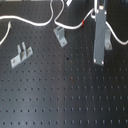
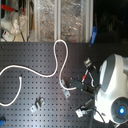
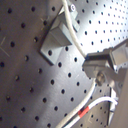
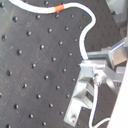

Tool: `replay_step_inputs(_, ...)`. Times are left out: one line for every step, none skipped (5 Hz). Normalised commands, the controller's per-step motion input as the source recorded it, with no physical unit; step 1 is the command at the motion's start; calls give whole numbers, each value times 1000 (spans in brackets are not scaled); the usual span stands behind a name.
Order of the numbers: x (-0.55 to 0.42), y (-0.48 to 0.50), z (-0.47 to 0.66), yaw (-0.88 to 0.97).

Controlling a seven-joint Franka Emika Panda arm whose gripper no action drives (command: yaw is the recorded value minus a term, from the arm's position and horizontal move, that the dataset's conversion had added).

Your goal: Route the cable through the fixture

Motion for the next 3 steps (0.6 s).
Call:
replay_step_inputs(-281,177,1,0)
replay_step_inputs(-14,3,10,0)
replay_step_inputs(-223,220,235,0)
